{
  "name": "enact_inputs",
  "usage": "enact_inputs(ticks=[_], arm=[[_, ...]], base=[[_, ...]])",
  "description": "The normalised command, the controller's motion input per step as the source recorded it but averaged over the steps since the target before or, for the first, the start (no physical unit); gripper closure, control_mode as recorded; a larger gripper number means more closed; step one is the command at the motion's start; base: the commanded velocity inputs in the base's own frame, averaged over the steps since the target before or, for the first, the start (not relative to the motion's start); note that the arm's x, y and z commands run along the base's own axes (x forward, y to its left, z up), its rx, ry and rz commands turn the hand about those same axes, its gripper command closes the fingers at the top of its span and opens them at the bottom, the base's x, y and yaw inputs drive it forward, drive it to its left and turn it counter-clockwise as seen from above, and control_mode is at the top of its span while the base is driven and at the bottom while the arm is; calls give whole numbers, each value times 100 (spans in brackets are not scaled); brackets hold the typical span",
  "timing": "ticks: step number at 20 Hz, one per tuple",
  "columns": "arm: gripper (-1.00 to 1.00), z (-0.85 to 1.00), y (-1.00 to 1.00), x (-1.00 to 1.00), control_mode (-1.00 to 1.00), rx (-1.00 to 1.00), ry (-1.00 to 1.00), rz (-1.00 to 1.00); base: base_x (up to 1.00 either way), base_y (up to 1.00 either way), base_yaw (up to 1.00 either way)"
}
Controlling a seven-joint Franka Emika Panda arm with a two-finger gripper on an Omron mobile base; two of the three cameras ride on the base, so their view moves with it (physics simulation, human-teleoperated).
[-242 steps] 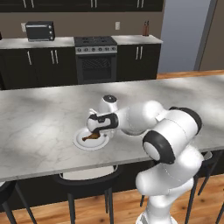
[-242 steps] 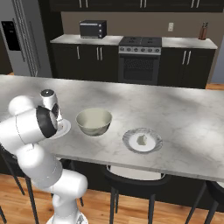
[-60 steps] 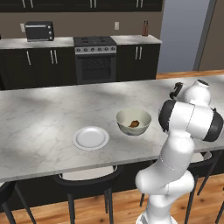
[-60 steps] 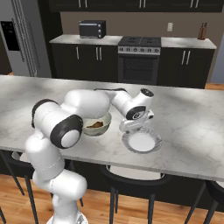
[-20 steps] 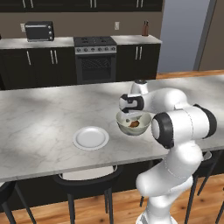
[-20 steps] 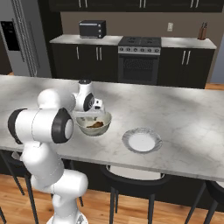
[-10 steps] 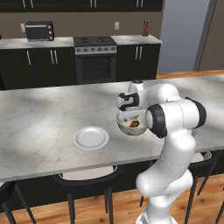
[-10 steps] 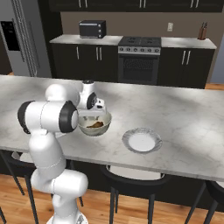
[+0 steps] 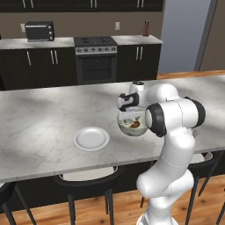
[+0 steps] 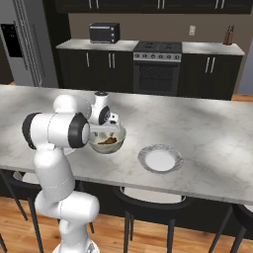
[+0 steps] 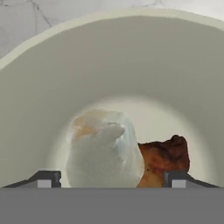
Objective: Pick the chicken drumstick and garlic from their plates and place them in the bowl. Then put the bowl in the fridge.
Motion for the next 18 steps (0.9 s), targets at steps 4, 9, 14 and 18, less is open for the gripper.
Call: enact_inputs(ticks=[4,9,14,18], arm=[[-100,36,0,1,-100,3,0,0],[-100,54,2,-25,-100,4,0,0],[-100,12,11,-58,-100,1,1,3],[-100,-9,25,-52,-100,-3,-1,7]], base=[[0,0,0],[0,0,0],[0,0,0],[0,0,0]])
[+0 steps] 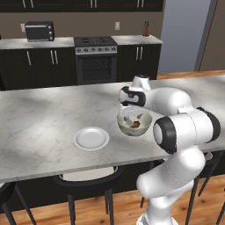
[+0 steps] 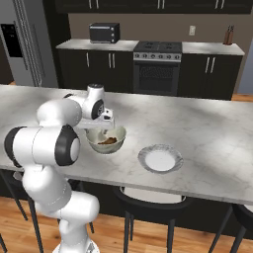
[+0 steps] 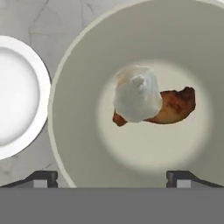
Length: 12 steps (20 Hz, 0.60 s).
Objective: Pick the chicken drumstick and garlic from their plates and place them in the bowl. Then put the bowl in the fridge.
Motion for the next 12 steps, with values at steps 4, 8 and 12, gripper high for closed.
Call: enact_inputs(ticks=[4,8,12], arm=[[-100,-36,17,-35,-100,-10,-10,16],[-100,-40,0,-14,-100,-8,-9,25],[-100,-25,-3,14,-100,-4,-13,25]], base=[[0,0,0],[0,0,0],[0,0,0]])
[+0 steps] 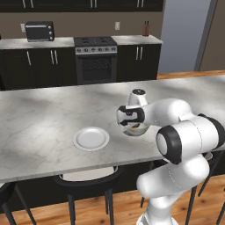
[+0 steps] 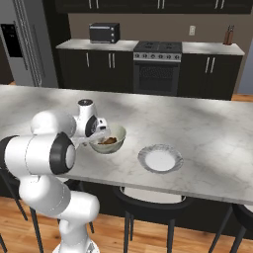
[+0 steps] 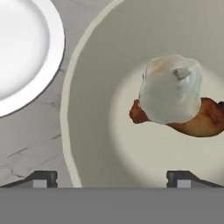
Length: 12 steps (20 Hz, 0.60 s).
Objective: Pick the chicken drumstick and garlic from their plates and place them in the bowl. Then put the bowl in the fridge.
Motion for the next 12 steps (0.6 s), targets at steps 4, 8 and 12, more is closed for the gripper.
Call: enact_inputs(ticks=[4,8,12], arm=[[-100,-14,-1,13,-100,-1,-1,24],[-100,-36,0,14,-100,-7,0,19],[100,-30,8,15,-100,-13,0,11]], base=[[0,0,0],[0,0,0],[0,0,0]])
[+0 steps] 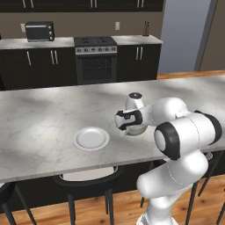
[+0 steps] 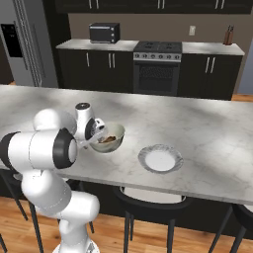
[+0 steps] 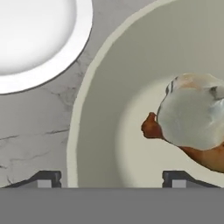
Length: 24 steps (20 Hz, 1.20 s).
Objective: Pick the chicken drumstick and garlic from their plates and place them in the bowl. Then put the bowl in the fridge.
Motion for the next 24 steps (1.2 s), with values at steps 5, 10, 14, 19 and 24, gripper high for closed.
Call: enact_inputs(ticks=[5,10,14,19,24], arm=[[100,-11,0,3,-100,-3,0,5],[100,1,0,-15,-100,0,-1,5],[100,49,0,-22,-100,3,-15,15],[100,61,2,-20,-100,0,-15,17],[100,48,6,-35,-100,-8,-12,22]], base=[[0,0,0],[0,0,0],[0,0,0],[0,0,0],[0,0,0]])
